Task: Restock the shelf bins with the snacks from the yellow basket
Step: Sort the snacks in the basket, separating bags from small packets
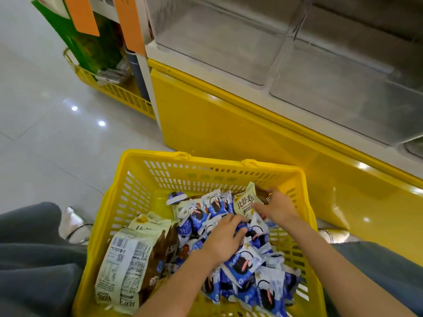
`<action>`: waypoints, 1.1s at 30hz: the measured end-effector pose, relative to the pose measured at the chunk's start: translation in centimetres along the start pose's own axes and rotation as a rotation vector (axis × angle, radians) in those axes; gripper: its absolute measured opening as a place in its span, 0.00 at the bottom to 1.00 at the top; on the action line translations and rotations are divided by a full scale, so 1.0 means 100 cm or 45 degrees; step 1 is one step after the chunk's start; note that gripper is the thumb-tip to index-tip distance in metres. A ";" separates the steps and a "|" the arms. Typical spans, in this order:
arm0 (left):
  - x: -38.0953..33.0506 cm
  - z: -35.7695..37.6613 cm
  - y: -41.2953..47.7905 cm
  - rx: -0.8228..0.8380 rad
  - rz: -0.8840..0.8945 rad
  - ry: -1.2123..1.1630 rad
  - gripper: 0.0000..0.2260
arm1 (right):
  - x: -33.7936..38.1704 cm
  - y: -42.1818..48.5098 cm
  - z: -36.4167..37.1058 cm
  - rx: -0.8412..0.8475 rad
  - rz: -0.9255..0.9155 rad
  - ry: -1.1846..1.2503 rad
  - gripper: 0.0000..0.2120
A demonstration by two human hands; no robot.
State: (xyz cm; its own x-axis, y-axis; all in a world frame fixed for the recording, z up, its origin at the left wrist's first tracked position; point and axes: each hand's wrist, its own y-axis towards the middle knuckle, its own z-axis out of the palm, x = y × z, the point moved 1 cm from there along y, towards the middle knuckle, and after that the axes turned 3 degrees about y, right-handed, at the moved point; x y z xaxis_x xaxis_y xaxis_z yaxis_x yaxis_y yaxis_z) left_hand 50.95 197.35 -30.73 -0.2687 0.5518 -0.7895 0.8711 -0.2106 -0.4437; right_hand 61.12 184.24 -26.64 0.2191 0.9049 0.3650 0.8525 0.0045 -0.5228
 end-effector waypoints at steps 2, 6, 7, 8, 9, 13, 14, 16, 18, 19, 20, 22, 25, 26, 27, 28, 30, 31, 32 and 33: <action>0.000 -0.003 -0.003 0.025 0.013 -0.008 0.15 | 0.003 -0.008 -0.002 -0.065 -0.101 -0.046 0.26; -0.009 -0.011 -0.010 0.094 -0.073 -0.080 0.18 | 0.008 -0.031 -0.017 -0.297 -0.284 -0.116 0.24; -0.012 -0.014 -0.014 0.087 -0.109 -0.177 0.18 | 0.011 -0.038 -0.022 -0.361 -0.346 -0.099 0.23; -0.015 -0.019 -0.018 0.075 -0.133 -0.313 0.19 | 0.015 -0.045 -0.028 -0.421 -0.411 -0.064 0.22; -0.019 -0.024 -0.024 0.064 -0.153 -0.451 0.21 | 0.019 -0.052 -0.034 -0.468 -0.459 -0.009 0.22; -0.031 -0.050 -0.043 -0.057 -0.121 -0.743 0.35 | 0.040 -0.074 -0.047 -0.263 -0.365 0.723 0.18; -0.033 -0.058 -0.050 -0.125 -0.121 -0.834 0.36 | 0.045 -0.079 -0.045 -0.104 -0.277 0.952 0.18; -0.036 -0.071 -0.064 -0.280 -0.122 -0.948 0.37 | 0.052 -0.087 -0.038 0.130 -0.156 1.164 0.21; -0.036 -0.081 -0.076 -0.388 -0.090 -0.953 0.33 | 0.059 -0.093 -0.027 0.279 -0.150 1.189 0.25; -0.033 -0.085 -0.081 -0.425 -0.055 -0.908 0.29 | 0.064 -0.095 -0.021 0.347 -0.170 1.165 0.27; -0.032 -0.090 -0.087 -0.450 -0.026 -0.825 0.25 | 0.069 -0.098 -0.015 0.404 -0.193 1.136 0.29; -0.025 -0.109 -0.096 -0.481 0.015 -0.462 0.21 | 0.081 -0.098 -0.004 0.413 -0.227 1.089 0.31; 0.007 -0.148 -0.103 -0.721 -0.052 0.159 0.24 | 0.096 -0.085 0.009 0.186 -0.269 0.981 0.27; 0.020 -0.163 -0.105 -0.868 -0.071 0.219 0.22 | 0.101 -0.079 0.014 0.097 -0.291 0.911 0.25; 0.034 -0.175 -0.108 -0.983 -0.105 0.251 0.21 | 0.106 -0.072 0.020 0.025 -0.313 0.838 0.24; 0.049 -0.186 -0.110 -1.045 -0.167 0.276 0.20 | 0.112 -0.066 0.028 -0.024 -0.335 0.777 0.24; 0.078 -0.196 -0.112 -1.027 -0.329 0.249 0.20 | 0.122 -0.057 0.045 -0.083 -0.402 0.693 0.23; 0.089 -0.197 -0.112 -0.966 -0.398 0.171 0.20 | 0.128 -0.054 0.054 -0.088 -0.455 0.648 0.21; 0.098 -0.195 -0.112 -0.889 -0.445 0.075 0.20 | 0.133 -0.051 0.065 -0.067 -0.502 0.605 0.20; 0.103 -0.193 -0.111 -0.819 -0.463 -0.018 0.18 | 0.138 -0.047 0.075 -0.026 -0.532 0.569 0.19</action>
State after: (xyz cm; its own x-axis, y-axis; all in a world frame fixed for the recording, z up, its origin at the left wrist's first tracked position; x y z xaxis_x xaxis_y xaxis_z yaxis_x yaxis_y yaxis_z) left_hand 46.47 220.95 -25.77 -0.5881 0.4850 -0.6473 0.7935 0.5011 -0.3454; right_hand 56.56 199.95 -24.92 0.0383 0.5621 0.8262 0.9173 0.3082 -0.2522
